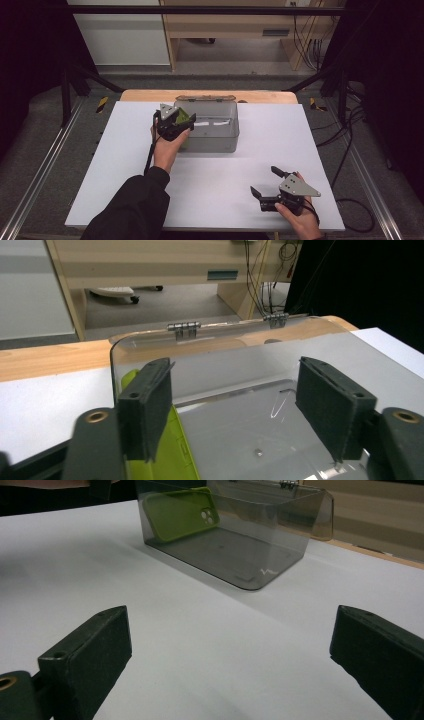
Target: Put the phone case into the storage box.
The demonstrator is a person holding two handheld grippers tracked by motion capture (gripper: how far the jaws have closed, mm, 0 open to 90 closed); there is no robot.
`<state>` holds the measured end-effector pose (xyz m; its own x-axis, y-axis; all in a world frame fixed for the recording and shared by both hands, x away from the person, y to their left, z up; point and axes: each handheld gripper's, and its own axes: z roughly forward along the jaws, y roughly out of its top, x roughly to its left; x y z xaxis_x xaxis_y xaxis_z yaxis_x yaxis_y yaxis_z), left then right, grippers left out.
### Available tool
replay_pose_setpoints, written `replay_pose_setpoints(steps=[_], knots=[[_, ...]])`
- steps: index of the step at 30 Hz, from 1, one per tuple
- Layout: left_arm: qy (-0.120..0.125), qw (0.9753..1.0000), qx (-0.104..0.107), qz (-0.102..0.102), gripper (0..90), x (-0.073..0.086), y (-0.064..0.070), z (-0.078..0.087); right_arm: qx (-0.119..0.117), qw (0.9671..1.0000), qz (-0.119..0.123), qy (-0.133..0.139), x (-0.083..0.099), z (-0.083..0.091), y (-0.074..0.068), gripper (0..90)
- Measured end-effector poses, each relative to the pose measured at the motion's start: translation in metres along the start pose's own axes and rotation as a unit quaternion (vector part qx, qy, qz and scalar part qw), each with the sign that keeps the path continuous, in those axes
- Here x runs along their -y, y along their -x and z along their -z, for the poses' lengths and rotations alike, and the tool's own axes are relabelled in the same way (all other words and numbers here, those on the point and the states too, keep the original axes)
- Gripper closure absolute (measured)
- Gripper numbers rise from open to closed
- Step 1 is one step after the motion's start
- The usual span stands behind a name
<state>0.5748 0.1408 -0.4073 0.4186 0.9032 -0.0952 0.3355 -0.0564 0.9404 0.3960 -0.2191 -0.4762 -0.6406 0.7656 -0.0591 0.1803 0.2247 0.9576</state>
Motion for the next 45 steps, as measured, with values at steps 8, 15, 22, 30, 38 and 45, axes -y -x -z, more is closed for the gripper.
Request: replay_pose_setpoints(steps=[8, 15, 22, 30, 38, 45], knots=[[0.006, 0.9999, 0.008, 0.003, 14.5, 0.000, -0.001, 0.001, 0.000, 1.0000, 0.000, -0.001, 0.000, 0.000, 0.000, 3.3], [0.014, 0.9997, 0.021, -0.002, 7.2, -0.001, 0.002, 0.001, 0.000, 1.0000, 0.000, -0.001, 0.000, 0.000, 0.000, 3.3], [0.019, 0.9995, 0.023, -0.010, 4.2, -0.001, 0.005, 0.002, 0.000, 1.0000, 0.000, -0.001, 0.000, 0.000, 0.000, 3.3], [0.024, 0.9988, 0.035, -0.026, 5.3, -0.001, 0.010, 0.005, 0.000, 1.0000, 0.000, -0.001, 0.000, 0.000, 0.000, 3.2], [0.034, 0.9977, 0.048, -0.034, 5.6, 0.000, 0.017, 0.008, 0.000, 1.0000, 0.001, -0.001, 0.000, 0.000, 0.000, 3.1], [0.049, 0.9968, 0.053, -0.034, 6.1, 0.001, 0.024, 0.013, 0.000, 1.0000, 0.002, -0.001, 0.000, 0.000, -0.001, 3.1]])
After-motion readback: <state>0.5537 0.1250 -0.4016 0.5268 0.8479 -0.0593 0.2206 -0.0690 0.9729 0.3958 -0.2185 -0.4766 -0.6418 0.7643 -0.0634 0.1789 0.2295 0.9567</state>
